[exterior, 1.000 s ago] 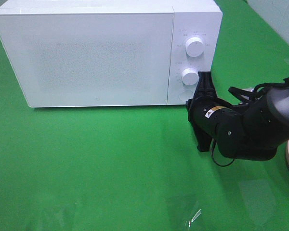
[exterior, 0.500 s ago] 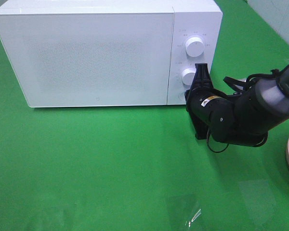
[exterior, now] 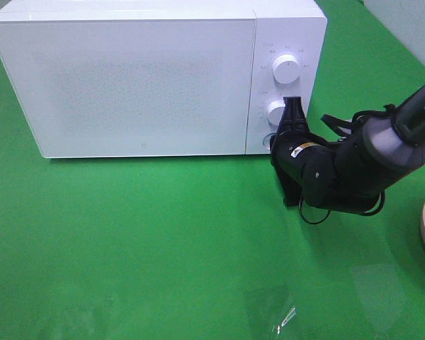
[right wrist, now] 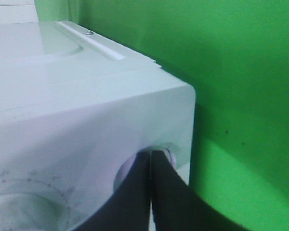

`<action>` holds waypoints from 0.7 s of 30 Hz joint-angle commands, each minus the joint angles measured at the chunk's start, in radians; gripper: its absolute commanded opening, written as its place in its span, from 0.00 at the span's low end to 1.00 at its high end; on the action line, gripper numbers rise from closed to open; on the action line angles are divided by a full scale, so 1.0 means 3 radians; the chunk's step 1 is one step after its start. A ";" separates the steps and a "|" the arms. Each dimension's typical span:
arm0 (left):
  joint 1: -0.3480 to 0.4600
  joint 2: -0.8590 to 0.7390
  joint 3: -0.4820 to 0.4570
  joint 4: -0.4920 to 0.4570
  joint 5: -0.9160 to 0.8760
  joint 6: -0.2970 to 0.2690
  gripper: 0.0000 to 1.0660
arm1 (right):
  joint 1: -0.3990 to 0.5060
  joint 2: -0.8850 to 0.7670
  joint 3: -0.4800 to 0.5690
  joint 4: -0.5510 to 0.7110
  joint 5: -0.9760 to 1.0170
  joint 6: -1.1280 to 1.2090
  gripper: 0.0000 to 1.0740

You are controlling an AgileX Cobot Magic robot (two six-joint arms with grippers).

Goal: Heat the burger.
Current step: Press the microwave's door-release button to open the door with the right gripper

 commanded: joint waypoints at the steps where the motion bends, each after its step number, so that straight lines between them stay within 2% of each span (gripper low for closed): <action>1: -0.0003 -0.0077 0.0010 -0.0020 -0.0053 -0.0010 0.92 | -0.0010 -0.0003 -0.0053 -0.0017 -0.0507 0.0120 0.00; 9: -0.0003 -0.0077 0.0010 -0.0020 -0.0053 -0.0010 0.92 | -0.0010 -0.0003 -0.0053 0.0030 -0.0760 0.0140 0.00; 18: -0.0003 -0.0077 0.0010 -0.0020 -0.0053 -0.0010 0.92 | -0.0010 0.0057 -0.0270 0.0087 -0.0850 0.0123 0.00; 21: -0.0003 -0.0077 0.0010 -0.0020 -0.0053 -0.0010 0.92 | -0.0110 0.0057 -0.0360 0.0047 -0.0897 0.0070 0.00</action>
